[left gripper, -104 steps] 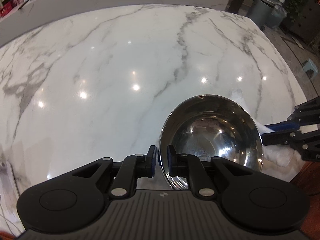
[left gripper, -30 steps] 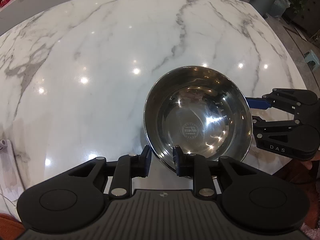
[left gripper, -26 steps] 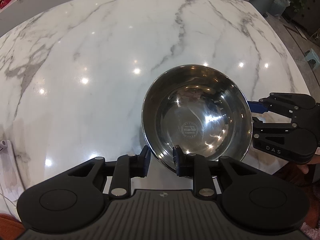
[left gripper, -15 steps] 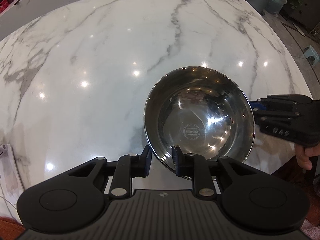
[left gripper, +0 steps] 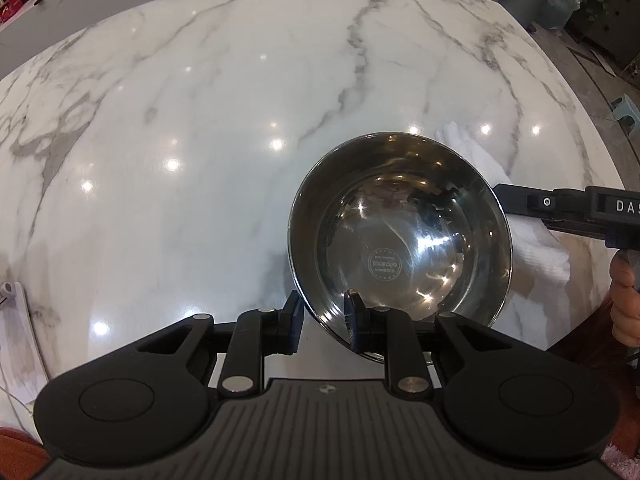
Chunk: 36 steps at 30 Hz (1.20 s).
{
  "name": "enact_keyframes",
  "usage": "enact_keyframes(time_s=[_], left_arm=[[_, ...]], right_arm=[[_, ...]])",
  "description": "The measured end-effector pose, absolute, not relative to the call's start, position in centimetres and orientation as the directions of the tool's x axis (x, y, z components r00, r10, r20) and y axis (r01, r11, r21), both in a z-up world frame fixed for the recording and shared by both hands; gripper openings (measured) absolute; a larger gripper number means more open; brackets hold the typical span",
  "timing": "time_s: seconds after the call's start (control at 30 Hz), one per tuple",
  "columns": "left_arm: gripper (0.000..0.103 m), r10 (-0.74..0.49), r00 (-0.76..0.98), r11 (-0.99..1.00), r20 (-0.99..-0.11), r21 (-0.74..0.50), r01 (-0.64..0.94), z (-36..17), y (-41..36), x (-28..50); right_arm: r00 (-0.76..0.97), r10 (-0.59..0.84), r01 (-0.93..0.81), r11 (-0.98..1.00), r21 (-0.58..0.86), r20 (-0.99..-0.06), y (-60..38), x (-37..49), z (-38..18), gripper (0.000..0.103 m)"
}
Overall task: Clean bowl
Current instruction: 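Roll the right tool and wipe the bowl's blue side with the cloth while the left tool holds the rim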
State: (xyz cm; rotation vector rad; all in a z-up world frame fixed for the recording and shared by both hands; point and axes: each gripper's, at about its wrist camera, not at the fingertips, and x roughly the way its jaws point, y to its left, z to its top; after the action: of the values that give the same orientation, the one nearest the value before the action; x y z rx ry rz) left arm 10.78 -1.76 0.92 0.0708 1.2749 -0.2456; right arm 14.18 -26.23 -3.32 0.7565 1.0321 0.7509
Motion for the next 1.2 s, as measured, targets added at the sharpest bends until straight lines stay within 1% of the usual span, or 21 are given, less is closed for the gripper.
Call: enact_keyframes(time_s=[0.5,0.73,0.93,1.03,1.1,1.13,1.17,1.2], left_arm=[[0.02,-0.113,0.267,0.974,-0.957,-0.054,0.219,0.5,-2.0,10.8],[0.02,-0.105,0.274,0.976,-0.956,-0.047,0.21,0.4,-2.1,11.0],[0.018,-0.117,0.277,0.98,-0.954,-0.065,0.189,0.4,-1.7,11.5],[0.018,-0.126,0.271,0.985,-0.954,-0.089,0.145,0.6,-1.0,11.5],[0.021,-0.135,0.269,0.987,-0.954,-0.106,0.119,0.9,-0.6,11.3],[0.024,-0.14,0.265,0.987,-0.954,-0.114,0.11,0.9,-0.4,11.3],[0.028,-0.151,0.254,0.987,-0.955,-0.13,0.098,0.9,-0.2,11.3],[0.03,-0.166,0.239,0.985,-0.957,-0.15,0.085,0.9,0.0,11.2]], right_arm=[[0.26,0.786,-0.193,0.611,0.768,-0.56,-23.9,14.6,-5.4,0.011],[0.256,0.785,-0.198,0.614,0.764,-0.564,-24.1,14.8,-5.3,0.011],[0.285,0.79,-0.186,0.602,0.777,-0.543,-24.9,14.7,-4.9,0.011],[0.315,0.81,-0.172,0.561,0.81,-0.494,-25.7,14.8,-4.6,0.011],[0.331,0.827,-0.169,0.525,0.834,-0.454,-26.3,14.7,-4.3,0.011],[0.336,0.834,-0.169,0.51,0.843,-0.437,-26.5,14.7,-4.2,0.011],[0.337,0.837,-0.169,0.505,0.846,-0.432,-26.5,14.7,-4.2,0.011],[0.338,0.838,-0.169,0.501,0.849,-0.428,-26.6,14.7,-4.1,0.011]])
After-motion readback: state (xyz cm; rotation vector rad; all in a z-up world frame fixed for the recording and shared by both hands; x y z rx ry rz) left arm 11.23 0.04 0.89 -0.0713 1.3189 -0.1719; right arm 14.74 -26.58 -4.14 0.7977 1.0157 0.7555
